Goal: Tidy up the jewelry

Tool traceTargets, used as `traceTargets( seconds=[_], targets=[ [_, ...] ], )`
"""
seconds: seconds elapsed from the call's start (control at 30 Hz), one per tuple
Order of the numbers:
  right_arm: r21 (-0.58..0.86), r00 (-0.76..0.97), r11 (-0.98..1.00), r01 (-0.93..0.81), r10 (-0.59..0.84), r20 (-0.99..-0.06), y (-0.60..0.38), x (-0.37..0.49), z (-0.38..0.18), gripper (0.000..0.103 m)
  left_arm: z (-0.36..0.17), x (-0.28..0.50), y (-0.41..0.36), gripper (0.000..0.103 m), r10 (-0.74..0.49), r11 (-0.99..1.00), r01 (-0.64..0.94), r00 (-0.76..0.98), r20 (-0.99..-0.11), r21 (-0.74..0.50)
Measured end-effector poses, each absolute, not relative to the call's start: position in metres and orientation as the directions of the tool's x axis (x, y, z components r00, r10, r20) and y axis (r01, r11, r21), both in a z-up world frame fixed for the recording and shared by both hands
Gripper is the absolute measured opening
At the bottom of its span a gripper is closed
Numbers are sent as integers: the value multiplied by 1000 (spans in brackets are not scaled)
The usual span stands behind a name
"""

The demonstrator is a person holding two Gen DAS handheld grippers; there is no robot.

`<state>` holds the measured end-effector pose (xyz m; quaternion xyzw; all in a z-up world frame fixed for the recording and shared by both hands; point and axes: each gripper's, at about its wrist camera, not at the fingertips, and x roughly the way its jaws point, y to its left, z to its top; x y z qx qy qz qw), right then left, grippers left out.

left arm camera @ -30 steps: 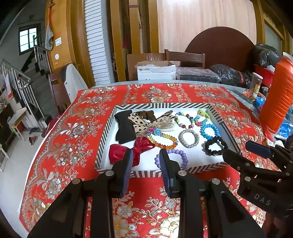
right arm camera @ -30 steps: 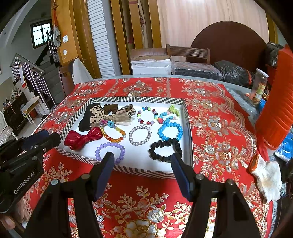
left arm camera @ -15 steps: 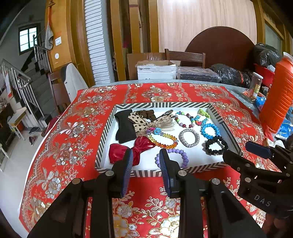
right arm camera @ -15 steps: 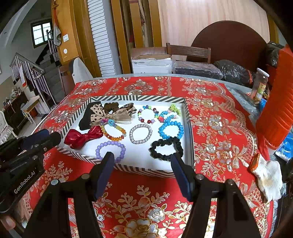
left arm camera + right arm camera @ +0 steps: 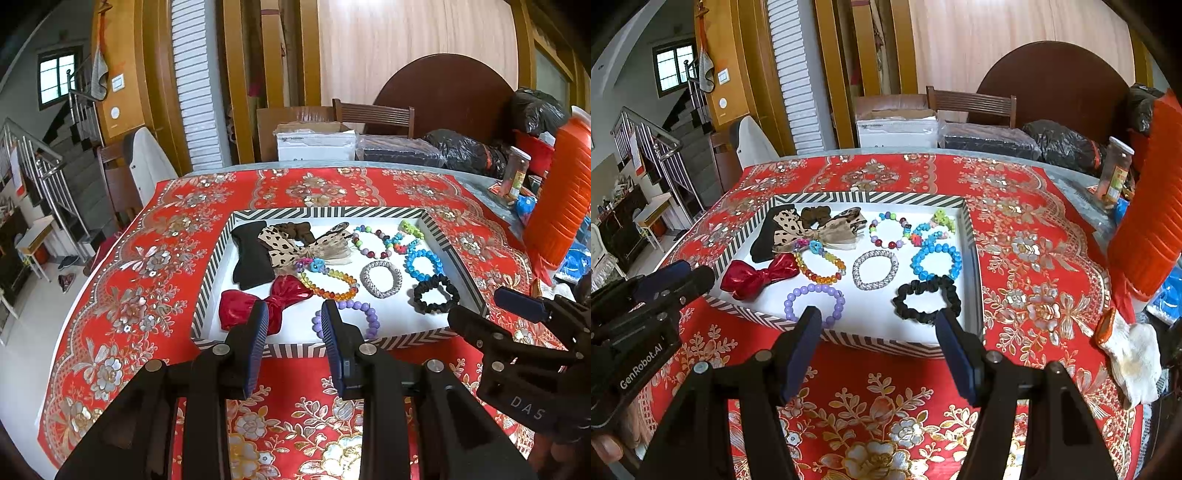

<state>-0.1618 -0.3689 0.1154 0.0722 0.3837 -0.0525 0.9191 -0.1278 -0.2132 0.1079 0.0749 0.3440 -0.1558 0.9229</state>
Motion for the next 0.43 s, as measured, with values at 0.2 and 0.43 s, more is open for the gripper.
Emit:
traceTargets(
  seconds=[0.2, 0.43],
  targets=[
    [92, 695, 985, 148, -37, -718, -368, -162, 115, 67, 107, -129, -215, 21, -246, 937, 348, 714, -655, 27],
    [98, 694, 984, 148, -33, -719, -367, -162, 114, 67, 106, -130, -214, 21, -254, 934, 355, 726, -639, 32]
  ],
)
